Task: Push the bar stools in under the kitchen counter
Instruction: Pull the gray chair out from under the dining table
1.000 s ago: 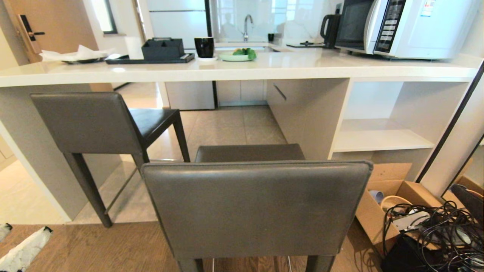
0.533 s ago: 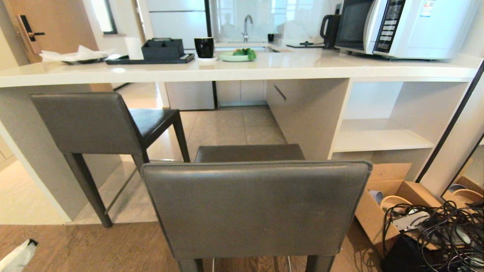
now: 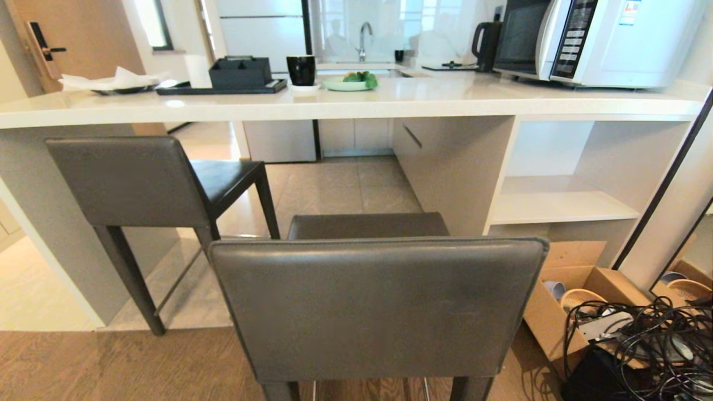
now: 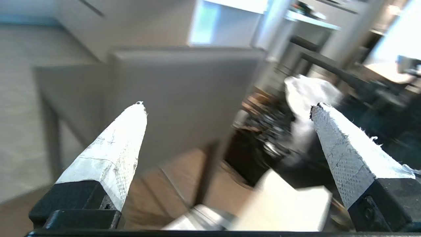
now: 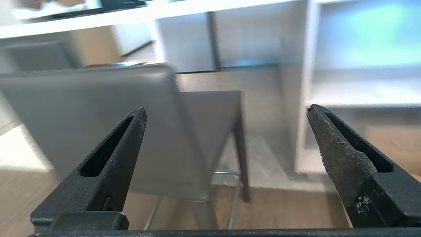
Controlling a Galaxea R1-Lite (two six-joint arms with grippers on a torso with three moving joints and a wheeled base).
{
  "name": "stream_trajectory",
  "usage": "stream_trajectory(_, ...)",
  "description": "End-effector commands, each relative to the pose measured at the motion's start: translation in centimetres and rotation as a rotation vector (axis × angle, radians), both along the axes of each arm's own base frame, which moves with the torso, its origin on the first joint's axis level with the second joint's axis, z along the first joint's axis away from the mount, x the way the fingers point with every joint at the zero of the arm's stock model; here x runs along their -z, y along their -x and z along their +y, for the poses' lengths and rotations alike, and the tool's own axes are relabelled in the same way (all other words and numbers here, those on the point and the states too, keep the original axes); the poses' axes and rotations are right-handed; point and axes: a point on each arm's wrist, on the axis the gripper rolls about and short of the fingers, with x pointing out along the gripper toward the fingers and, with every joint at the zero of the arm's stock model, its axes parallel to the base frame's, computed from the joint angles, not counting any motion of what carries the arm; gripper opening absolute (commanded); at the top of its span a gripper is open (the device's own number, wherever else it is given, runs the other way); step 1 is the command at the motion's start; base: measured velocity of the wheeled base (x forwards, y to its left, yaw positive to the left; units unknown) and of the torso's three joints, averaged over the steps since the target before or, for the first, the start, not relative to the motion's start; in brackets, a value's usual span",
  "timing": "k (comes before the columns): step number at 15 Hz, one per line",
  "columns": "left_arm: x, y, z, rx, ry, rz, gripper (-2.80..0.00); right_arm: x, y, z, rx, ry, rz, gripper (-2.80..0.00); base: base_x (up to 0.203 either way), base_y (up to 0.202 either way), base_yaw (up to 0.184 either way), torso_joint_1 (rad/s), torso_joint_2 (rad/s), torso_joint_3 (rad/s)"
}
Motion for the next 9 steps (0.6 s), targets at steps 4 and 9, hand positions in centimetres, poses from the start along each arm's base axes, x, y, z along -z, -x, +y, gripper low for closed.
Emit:
stream_trajectory(4, 2.8, 3.7, 0.0, 0.023, -0.035, 0.016, 0.0, -0.9, 0.8, 0.3, -0.067, -0.054, -0.036, 0.0, 0.0, 0.0, 0.0, 0.0, 0.0, 0.0)
stream_trajectory(9, 5.3, 3.0, 0.0, 0.002, -0.137, -0.03, 0.0, -2.9, 1.9, 0.2, -0.188, -0.076, -0.091, 0.0, 0.0, 0.0, 0.0, 0.0, 0.0, 0.0)
